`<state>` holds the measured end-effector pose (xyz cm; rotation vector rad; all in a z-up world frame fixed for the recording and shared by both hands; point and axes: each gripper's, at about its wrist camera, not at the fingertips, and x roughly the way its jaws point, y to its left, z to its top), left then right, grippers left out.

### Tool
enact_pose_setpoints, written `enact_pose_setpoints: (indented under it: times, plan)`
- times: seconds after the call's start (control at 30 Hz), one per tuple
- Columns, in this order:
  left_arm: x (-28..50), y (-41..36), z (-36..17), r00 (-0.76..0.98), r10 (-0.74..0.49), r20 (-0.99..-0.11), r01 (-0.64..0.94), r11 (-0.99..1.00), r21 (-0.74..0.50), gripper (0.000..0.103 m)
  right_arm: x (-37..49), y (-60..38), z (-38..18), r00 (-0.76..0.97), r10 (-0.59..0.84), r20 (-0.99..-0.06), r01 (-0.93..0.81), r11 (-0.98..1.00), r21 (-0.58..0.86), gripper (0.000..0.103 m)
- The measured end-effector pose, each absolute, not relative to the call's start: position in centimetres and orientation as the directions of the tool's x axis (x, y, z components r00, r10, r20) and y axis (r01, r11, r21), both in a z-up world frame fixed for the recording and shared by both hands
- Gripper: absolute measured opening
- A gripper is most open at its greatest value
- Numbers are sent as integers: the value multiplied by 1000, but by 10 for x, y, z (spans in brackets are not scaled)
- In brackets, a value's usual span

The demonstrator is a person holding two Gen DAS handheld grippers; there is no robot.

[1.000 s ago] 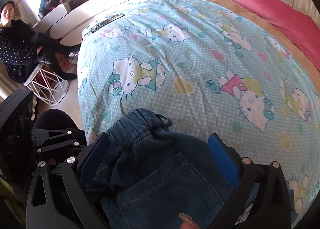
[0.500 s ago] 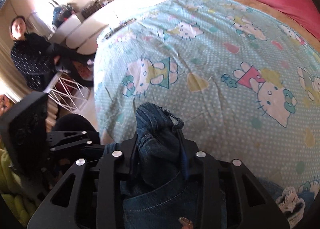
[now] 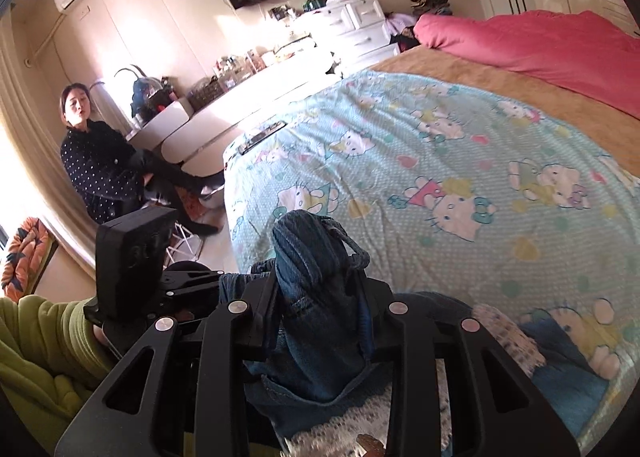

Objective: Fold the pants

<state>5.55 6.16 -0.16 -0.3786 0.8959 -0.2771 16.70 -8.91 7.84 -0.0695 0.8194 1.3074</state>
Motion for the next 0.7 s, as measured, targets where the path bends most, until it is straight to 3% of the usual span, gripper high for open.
enact_pose_setpoints:
  times: [0.2, 0.27, 0.33, 0.4, 0.53, 0.7]
  plan:
    - [76, 32, -2, 540, -527, -656, 137, 824, -550, 84, 175, -130, 83, 76, 843, -532, -849, 335, 408, 29]
    - [78, 21, 2, 537, -544, -645, 157, 816, -557, 63, 175, -140, 83, 85, 849, -522, -847, 337, 411, 29]
    - [78, 7, 9, 545, -552, -631, 183, 813, -553, 63, 177, -150, 83, 98, 854, -510, -841, 345, 416, 33]
    - [75, -6, 16, 560, -550, -620, 207, 817, -538, 63, 181, -165, 83, 140, 857, -497, -813, 386, 436, 52]
    - [65, -37, 23, 563, -549, -618, 297, 832, -469, 75, 187, -214, 72, 255, 817, -517, -733, 512, 448, 58]
    - [57, -69, 11, 520, -529, -671, 369, 847, -382, 77, 181, -251, 35, 305, 731, -610, -610, 642, 464, 70]
